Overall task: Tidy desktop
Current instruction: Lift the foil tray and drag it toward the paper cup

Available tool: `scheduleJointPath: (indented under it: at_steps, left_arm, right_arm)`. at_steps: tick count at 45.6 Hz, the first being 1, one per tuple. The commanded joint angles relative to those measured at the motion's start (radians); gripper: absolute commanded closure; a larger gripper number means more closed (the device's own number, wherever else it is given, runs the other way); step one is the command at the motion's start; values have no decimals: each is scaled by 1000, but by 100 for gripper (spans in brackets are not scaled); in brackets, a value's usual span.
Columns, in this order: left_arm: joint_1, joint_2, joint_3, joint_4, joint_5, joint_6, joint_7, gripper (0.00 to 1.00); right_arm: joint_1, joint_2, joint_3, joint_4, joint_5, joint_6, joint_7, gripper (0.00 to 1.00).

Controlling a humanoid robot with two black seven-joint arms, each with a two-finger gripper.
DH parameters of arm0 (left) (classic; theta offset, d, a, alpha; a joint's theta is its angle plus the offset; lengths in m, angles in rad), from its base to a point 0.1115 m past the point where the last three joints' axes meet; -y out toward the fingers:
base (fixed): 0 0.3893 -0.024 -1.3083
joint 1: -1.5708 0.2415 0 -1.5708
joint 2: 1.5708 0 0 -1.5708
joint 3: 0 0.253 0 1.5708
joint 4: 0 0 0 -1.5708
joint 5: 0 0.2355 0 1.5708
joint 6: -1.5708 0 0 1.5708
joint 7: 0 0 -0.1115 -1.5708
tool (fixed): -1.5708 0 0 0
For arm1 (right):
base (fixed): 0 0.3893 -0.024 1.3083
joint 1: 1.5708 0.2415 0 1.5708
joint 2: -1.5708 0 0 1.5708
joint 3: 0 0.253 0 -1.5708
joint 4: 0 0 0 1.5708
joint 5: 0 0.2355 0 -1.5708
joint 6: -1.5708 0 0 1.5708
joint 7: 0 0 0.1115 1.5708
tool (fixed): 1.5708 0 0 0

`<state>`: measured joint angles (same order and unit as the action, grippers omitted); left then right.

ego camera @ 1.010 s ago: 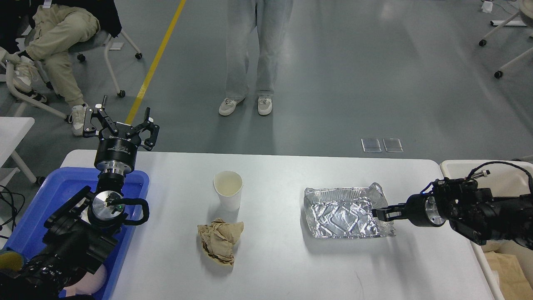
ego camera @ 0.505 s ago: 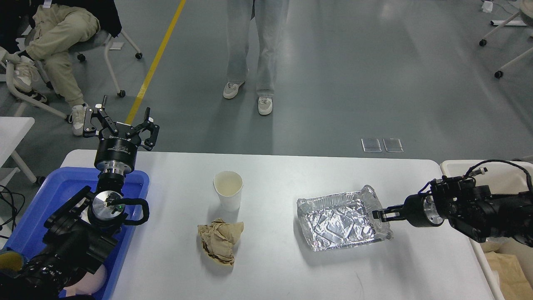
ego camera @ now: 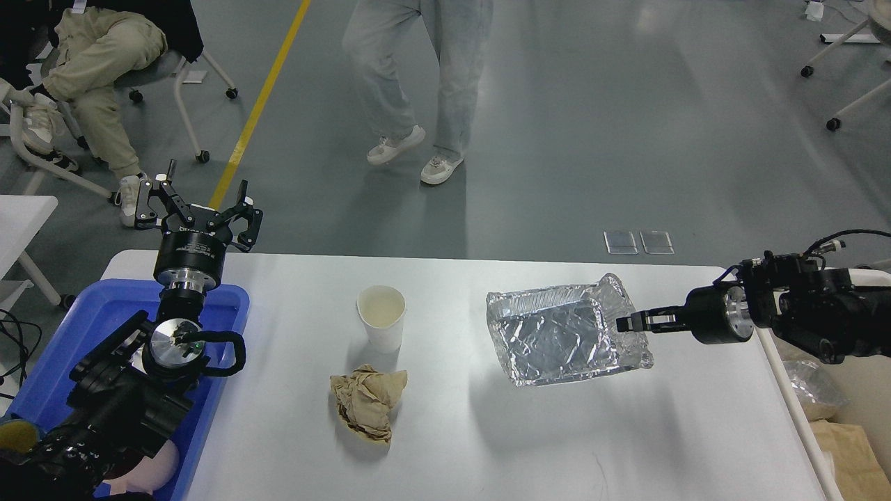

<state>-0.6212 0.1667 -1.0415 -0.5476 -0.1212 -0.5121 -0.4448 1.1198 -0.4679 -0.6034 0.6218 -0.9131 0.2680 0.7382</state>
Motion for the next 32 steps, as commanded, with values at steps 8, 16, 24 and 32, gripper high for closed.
scheduleJointPath:
  at_steps: [8,16,24,32]
  left_arm:
    - [0,7,1,0,0,11,0,3]
    - [0,11,5,0,0,11,2,3]
    - [15,19,12,0,3,11,2,3]
    - [32,34,14,0,11,17,3,3]
  right_arm:
    - [112,-126,40,170,14,20,21,100]
    - [121,-208,114,314,14,20,20,100]
    - [135,-259,128,394,14,14,18,100]
    - [135,-268,131,423,14,13,17,100]
